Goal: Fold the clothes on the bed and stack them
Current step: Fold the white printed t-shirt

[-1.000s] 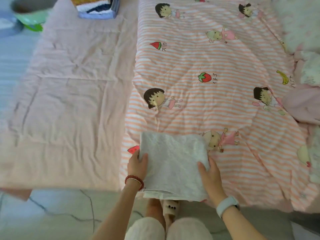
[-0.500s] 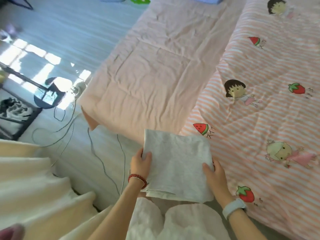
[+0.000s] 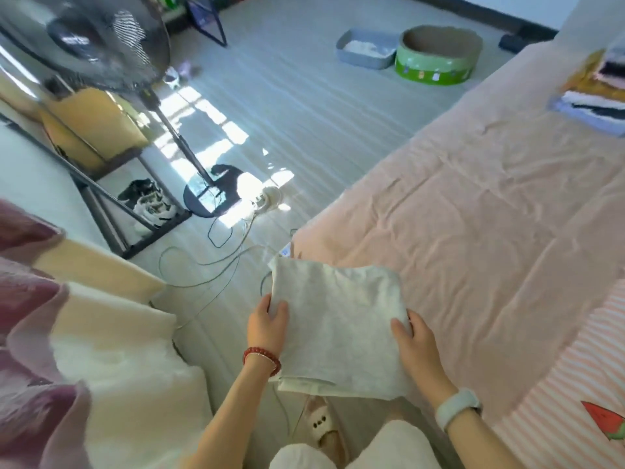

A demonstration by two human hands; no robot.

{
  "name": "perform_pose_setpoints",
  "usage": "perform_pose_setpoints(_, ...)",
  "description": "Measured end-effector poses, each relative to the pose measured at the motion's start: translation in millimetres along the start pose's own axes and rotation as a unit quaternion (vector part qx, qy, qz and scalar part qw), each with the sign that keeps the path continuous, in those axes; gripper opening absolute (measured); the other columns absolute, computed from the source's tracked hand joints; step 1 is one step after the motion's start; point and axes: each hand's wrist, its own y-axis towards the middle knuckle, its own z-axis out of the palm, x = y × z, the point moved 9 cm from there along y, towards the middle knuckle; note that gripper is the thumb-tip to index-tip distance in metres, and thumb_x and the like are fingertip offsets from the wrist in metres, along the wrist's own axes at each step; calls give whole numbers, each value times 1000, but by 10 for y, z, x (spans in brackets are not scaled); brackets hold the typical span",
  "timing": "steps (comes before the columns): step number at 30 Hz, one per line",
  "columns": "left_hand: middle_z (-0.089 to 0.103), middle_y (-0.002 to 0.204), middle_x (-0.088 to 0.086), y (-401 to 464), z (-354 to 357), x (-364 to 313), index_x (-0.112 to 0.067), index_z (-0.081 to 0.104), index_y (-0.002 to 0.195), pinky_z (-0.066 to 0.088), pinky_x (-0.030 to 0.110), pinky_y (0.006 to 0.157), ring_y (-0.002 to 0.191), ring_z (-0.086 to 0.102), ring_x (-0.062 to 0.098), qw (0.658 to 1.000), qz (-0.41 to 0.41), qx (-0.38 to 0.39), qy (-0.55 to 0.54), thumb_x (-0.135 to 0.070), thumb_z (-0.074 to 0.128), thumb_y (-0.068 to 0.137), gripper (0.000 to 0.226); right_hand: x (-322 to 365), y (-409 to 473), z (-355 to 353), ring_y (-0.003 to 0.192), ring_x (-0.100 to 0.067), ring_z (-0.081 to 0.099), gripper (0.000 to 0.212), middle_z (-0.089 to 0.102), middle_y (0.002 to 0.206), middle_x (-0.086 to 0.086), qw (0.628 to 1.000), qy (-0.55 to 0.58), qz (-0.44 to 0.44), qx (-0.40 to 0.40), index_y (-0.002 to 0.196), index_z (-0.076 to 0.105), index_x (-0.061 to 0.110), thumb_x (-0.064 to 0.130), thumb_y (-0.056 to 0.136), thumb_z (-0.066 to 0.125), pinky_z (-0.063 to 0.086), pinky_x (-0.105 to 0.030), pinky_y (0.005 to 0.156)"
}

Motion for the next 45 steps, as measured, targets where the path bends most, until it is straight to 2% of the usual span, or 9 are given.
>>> perform_pose_setpoints(9,50,65,-1,1450,-652,-299,-15,53,74,37,24,52,59,45,16,998,-29,-50,-31,-9,49,89,17,1148,1046,1111,82,-8,56,13,60,93,5,998,-14,-39,41,106,53,19,18,93,48,42,-22,62)
perform_pose_setpoints(17,53,72,0,2937,-825,-1006,-16,56,83,44,32,63,68,52,21,997,-20,-49,-56,-20,48,86,10,2326,2164,1677,71,-12,54,20,59,79,5,997,-7,-76,32,80,53,26,11,92,49,44,-23,62)
perform_pose_setpoints(24,49,67,2,4033,-959,-1566,-15,49,71,42,35,62,66,48,24,999,2,-31,-40,-23,46,82,14,3004,2914,2066,73,-15,54,8,60,81,2,997,-16,-74,-6,88,56,15,11,92,49,42,-23,59)
perform_pose_setpoints(29,52,69,3,4855,-1000,-1945,-12,54,78,46,36,63,67,51,24,999,39,13,-15,-23,48,84,14,3347,3298,2388,74,-13,54,8,58,82,5,996,5,-62,-63,92,55,13,9,92,48,41,-23,59)
perform_pose_setpoints(31,47,65,-1,5146,-1027,-2109,-11,50,77,38,29,57,64,45,20,997,65,28,5,-15,48,88,12,3423,3419,2496,75,-20,54,8,58,81,2,995,13,-47,-91,91,56,11,9,92,48,41,-28,61)
perform_pose_setpoints(35,43,61,-5,5634,-887,-2491,-12,49,78,31,27,56,60,41,16,989,118,83,32,-27,46,83,16,3594,3599,2553,73,-19,54,11,59,80,-1,988,51,-33,-143,85,56,15,9,92,49,43,-30,65)
perform_pose_setpoints(37,40,60,-2,5784,-690,-2676,-12,47,72,29,28,54,59,38,16,984,127,115,42,-17,46,89,17,3606,3662,2474,76,-19,58,12,61,82,-1,982,78,-20,-170,85,57,18,11,91,49,45,-32,68)
perform_pose_setpoints(41,35,57,-2,5940,-220,-3050,-14,39,63,24,26,50,54,31,13,971,158,172,52,-8,47,89,28,3640,3815,2211,69,-19,54,13,56,75,0,969,106,-9,-224,81,53,16,11,92,48,41,-25,57)
perform_pose_setpoints(45,42,63,1,6168,234,-3267,-4,51,76,30,27,52,56,36,13,965,165,192,67,-10,47,88,15,3685,4123,1955,62,-15,48,16,52,69,1,960,125,1,-249,77,53,15,11,92,48,40,-20,51)
